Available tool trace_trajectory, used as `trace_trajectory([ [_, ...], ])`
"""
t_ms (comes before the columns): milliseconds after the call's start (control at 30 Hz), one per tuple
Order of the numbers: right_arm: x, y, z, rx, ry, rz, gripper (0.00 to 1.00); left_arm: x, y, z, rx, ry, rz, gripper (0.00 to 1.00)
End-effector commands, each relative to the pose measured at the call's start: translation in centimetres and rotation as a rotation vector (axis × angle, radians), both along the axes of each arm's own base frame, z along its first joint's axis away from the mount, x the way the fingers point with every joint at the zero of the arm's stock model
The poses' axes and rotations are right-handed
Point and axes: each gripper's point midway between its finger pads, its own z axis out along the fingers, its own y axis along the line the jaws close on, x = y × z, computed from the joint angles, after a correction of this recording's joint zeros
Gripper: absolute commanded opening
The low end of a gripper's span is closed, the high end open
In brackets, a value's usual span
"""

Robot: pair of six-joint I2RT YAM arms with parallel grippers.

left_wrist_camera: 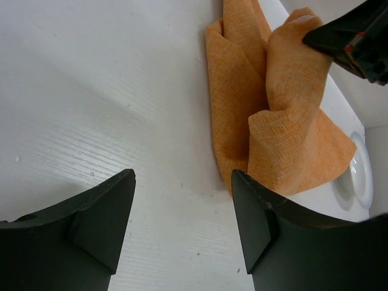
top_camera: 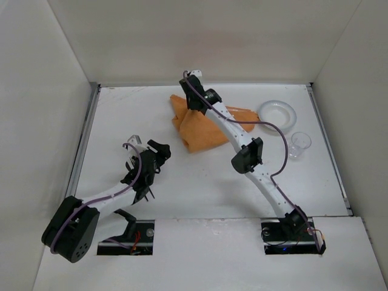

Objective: Set the dinner table for one person

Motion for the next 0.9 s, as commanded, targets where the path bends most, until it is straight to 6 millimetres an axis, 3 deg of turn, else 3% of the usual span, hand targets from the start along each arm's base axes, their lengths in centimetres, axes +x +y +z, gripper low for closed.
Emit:
trace_trajectory([
  [0,-2.8,-1.6,11.4,0.075,-0.099,0.002,0.03,1.6,-0.4,3.1,-0.013,-0.061,0.010,0.62],
  [133,-5.5,-2.2,12.4,0.090,-0.015,0.036,0.00,3.0,-0.4,4.3,-0.012,-0.064,0.029,0.62],
  [267,-6.9,-3.4,12.2,0.054,0.039,0.019,0.00,5.1,-0.5,5.5,-0.022,-0.072,0.058,0.62],
  [400,-8.2,-5.4,14.0,-0.007,0.041,-0.002,0.00,7.0,-0.4,5.6,-0.045,-0.065,0.091,0.60],
  [533,-10.2,-7.0,14.6,-0.024,0.059,0.004,0.00,9.1,-1.0,5.4,-0.098,-0.053,0.102,0.54],
  [667,-12.9,-8.2,13.5,0.064,0.039,0.022,0.01,10.7,-2.5,5.4,-0.146,-0.043,0.047,0.49],
  [867,-17.3,-12.0,10.0,0.176,-0.029,-0.072,0.02,10.3,-4.9,4.5,-0.128,-0.014,-0.045,0.45],
])
